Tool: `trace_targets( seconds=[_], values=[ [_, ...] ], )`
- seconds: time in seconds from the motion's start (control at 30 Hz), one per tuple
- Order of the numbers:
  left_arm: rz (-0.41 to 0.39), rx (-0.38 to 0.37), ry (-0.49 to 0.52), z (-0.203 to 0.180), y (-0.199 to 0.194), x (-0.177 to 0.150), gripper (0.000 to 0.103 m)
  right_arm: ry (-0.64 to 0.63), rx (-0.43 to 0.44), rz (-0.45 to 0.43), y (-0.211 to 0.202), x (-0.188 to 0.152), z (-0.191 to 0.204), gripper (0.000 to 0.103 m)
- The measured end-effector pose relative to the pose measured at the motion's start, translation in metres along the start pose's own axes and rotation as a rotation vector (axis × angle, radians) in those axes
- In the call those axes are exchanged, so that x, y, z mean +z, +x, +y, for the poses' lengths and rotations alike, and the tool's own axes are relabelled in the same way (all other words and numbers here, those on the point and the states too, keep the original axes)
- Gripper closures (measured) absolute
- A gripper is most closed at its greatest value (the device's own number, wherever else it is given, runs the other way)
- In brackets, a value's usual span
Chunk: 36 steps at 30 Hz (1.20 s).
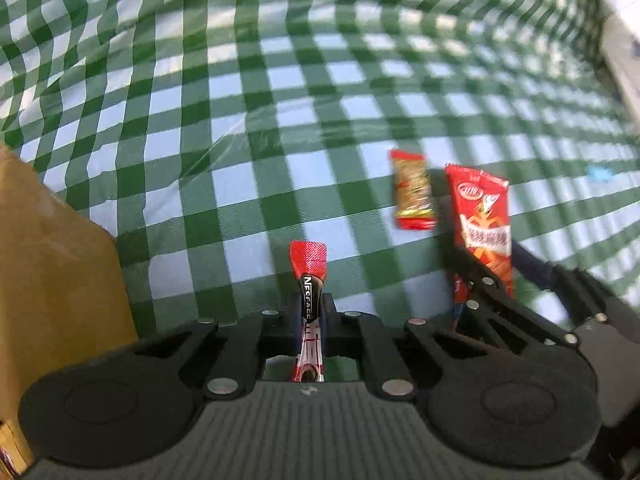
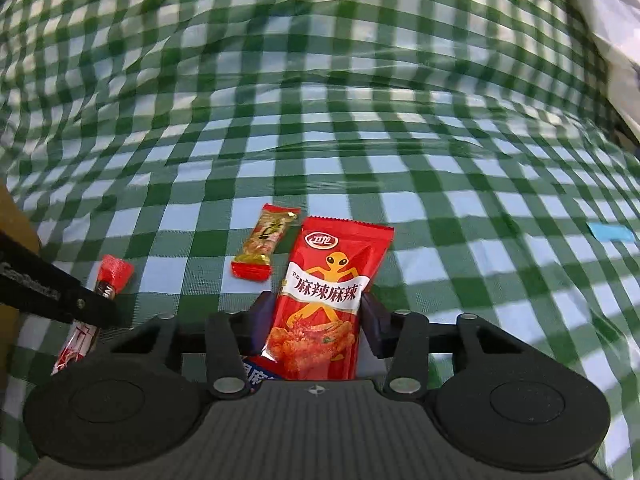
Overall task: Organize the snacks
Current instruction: 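Grasp the red Nescafé stick with left tool while right tool grasps spicy-strip pack, then carry the Nescafé stick and spicy-strip pack over the box with both tools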
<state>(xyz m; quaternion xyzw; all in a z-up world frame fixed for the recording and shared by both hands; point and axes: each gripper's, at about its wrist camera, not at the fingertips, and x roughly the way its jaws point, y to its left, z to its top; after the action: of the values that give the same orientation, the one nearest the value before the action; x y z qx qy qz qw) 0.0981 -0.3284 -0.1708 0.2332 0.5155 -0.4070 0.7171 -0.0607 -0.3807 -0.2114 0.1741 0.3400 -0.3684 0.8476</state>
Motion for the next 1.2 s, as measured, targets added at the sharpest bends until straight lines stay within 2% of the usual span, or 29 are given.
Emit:
trace_targets(
  seconds=[0.23,0.4,0.6,0.83,1.03,1.2],
  values=[
    [-0.104,-0.069,-0.025,-0.008,-0.084,-0.026,0.094,0.089,-0.013,-0.106,-0.075,0.009,-0.01,0.056],
    [-0.174,-0.099,-0.05,-0.004,-0.151,-0.059,0.094,0.116,0.044,-0.199,-0.15,0.009,0.0,0.056],
    [-0.269,0.02,-0.063,0.022,-0.23,-0.112,0.094,0.063,0.182,-0.251,-0.235,0.001,0.044,0.056],
    [-0.285,0.085,-0.13,0.075,-0.287,-0.184,0.094,-0.011,0.333,-0.23,-0.306,-0.022,0.109,0.056],
    [-0.308,0.128,-0.197,0.12,-0.32,-0.24,0.094,-0.085,0.39,-0.206,-0.347,-0.036,0.158,0.056],
    [-0.338,0.149,-0.236,0.146,-0.339,-0.275,0.094,-0.133,0.398,-0.215,-0.372,-0.047,0.183,0.056]
  ],
)
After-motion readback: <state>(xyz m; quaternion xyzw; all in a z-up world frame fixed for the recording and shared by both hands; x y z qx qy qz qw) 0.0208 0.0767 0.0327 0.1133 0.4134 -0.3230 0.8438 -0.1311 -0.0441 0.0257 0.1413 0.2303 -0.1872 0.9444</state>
